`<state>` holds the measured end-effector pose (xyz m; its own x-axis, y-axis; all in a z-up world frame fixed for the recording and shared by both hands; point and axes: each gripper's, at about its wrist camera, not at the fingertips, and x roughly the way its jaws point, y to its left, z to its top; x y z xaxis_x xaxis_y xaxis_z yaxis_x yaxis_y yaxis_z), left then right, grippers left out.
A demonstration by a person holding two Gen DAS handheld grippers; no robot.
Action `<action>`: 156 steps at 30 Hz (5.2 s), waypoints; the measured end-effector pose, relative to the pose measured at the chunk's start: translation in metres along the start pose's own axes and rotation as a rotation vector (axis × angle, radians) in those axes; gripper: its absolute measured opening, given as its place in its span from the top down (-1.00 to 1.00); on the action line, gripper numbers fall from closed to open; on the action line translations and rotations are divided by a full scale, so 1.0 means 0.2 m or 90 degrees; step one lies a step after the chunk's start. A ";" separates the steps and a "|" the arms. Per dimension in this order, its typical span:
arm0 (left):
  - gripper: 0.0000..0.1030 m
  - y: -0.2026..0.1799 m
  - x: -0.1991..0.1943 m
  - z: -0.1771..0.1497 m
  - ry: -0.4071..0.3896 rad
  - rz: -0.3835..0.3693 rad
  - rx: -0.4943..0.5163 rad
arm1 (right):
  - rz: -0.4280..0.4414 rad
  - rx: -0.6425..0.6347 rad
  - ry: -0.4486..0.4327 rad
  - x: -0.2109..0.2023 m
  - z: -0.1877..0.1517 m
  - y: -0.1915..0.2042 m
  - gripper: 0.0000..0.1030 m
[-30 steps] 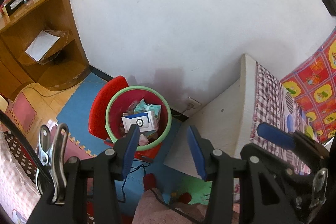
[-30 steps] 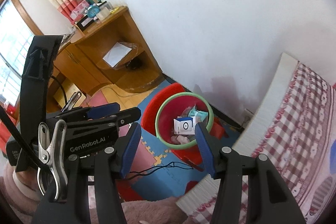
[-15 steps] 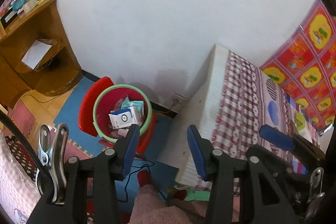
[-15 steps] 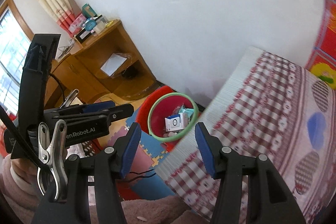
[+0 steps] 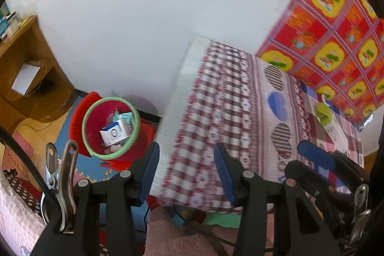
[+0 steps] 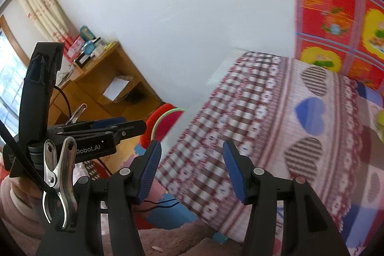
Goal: Collect trash
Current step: 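Move both open tools away from the bucket back to the bed, then reach both tools down to the white-and-green selfie stick box, then close the left tool on the selfie stick box while the right tool grips its other end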
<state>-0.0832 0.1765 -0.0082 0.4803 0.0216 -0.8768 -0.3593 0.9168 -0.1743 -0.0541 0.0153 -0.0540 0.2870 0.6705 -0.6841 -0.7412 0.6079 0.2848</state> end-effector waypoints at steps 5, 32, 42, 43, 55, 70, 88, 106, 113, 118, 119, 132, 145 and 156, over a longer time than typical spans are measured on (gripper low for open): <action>0.05 -0.22 0.02 -0.04 0.000 -0.018 0.031 | -0.027 0.023 -0.016 -0.16 -0.09 -0.16 -0.08; 0.05 -0.97 0.20 0.00 0.042 -0.149 0.254 | -0.211 0.246 -0.098 -0.64 -0.41 -0.70 -0.08; 0.05 -1.24 0.30 0.02 0.066 -0.174 0.303 | -0.251 0.342 -0.122 -0.76 -0.54 -0.93 -0.08; 0.05 -1.27 0.31 0.02 0.068 -0.177 0.304 | -0.254 0.346 -0.122 -0.78 -0.55 -0.96 -0.08; 0.05 -1.64 0.47 0.08 0.088 -0.177 0.278 | -0.260 0.383 -0.098 -0.91 -0.62 -1.39 -0.08; 0.04 -2.10 0.76 0.25 0.099 -0.153 0.279 | -0.248 0.444 -0.081 -0.96 -0.64 -1.94 -0.08; -0.25 -2.29 1.07 0.28 0.171 -0.161 0.302 | -0.196 0.472 -0.047 -0.84 -0.61 -2.20 -0.08; -0.40 -2.34 1.08 0.21 0.170 -0.196 0.292 | -0.174 0.456 -0.041 -0.78 -0.58 -2.25 -0.25; -0.57 -2.31 1.12 0.23 0.180 -0.195 0.264 | -0.172 0.459 -0.037 -0.77 -0.58 -2.27 -0.27; -0.57 -2.30 1.13 0.23 0.187 -0.218 0.251 | -0.164 0.457 -0.033 -0.75 -0.58 -2.28 -0.37; -0.56 -2.30 1.13 0.22 0.186 -0.220 0.252 | -0.163 0.457 -0.034 -0.75 -0.57 -2.28 -0.38; -0.30 -2.24 0.97 0.18 0.171 -0.243 0.232 | -0.153 0.457 -0.039 -0.77 -0.57 -2.23 -0.41; -0.29 -1.91 0.74 0.13 0.117 -0.212 0.157 | -0.119 0.377 -0.033 -0.73 -0.46 -1.98 -0.41; -0.28 -1.50 0.50 0.08 0.068 -0.195 0.087 | -0.088 0.304 -0.029 -0.62 -0.33 -1.62 -0.41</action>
<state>0.0864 -0.0897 -0.0364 0.4601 -0.2979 -0.8364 -0.0974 0.9194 -0.3811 0.1116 -0.2930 -0.1058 0.3974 0.5808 -0.7104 -0.3366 0.8125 0.4760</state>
